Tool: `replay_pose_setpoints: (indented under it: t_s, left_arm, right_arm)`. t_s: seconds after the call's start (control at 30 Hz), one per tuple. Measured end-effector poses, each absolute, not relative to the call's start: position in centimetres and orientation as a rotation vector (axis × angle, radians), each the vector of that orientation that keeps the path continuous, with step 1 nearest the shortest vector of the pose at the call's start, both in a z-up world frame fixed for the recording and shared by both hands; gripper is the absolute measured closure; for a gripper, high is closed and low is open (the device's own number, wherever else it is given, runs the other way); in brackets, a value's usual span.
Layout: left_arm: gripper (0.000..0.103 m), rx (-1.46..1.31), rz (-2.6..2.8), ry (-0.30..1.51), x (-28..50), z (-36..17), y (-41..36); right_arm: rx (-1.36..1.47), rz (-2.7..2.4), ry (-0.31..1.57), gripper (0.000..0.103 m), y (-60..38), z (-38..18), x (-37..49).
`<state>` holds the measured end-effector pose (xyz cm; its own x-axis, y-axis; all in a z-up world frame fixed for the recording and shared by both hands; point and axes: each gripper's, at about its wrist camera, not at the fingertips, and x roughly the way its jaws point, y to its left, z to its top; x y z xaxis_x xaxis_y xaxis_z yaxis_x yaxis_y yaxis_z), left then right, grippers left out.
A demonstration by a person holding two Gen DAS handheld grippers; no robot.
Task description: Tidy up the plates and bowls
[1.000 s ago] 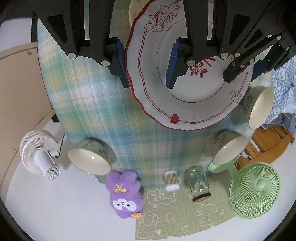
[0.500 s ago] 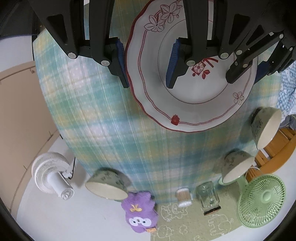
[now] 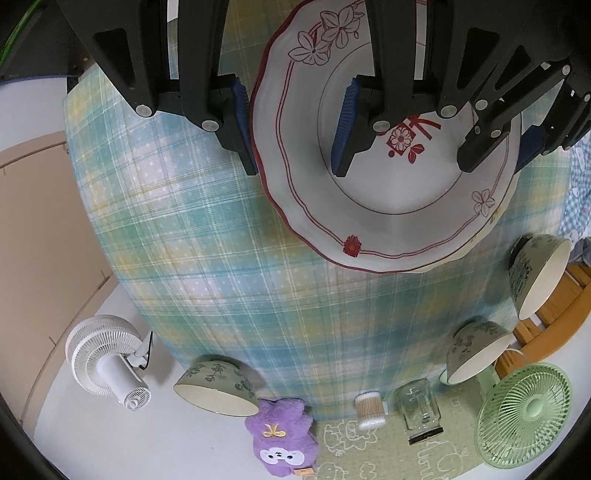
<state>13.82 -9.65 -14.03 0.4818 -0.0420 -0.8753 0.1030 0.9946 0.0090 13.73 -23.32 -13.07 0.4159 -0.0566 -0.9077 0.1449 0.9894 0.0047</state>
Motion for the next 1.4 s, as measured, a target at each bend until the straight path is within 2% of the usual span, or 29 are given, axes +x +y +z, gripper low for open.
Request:
replay_pose_setpoints:
  t_s: [0.47, 0.5, 0.9, 0.97, 1.4]
  left_arm:
    - [0.061, 0.045, -0.07, 1.042, 13.6, -14.1, -9.6]
    - [0.061, 0.043, -0.071, 1.044, 13.6, -14.1, -9.5]
    - [0.051, 0.044, -0.072, 1.063, 13.5, -13.7, -9.4]
    - [0.037, 0.068, -0.041, 1.04, 13.4, -13.5, -9.4]
    - [0.034, 0.082, -0.028, 1.054, 13.2, -14.0, -8.9]
  right_arm:
    - [0.069, -0.109, 1.137, 0.06, -23.4, -12.4, 13.0]
    - [0.054, -0.114, 1.135, 0.067, -23.3, -12.4, 13.0]
    - [0.096, -0.08, 1.161, 0.071, -23.5, -13.3, 13.2]
    - [0.042, -0.082, 1.133, 0.071, -22.6, -13.2, 13.0]
    - [0.01, -0.043, 1.101, 0.072, -21.0, -13.2, 13.9]
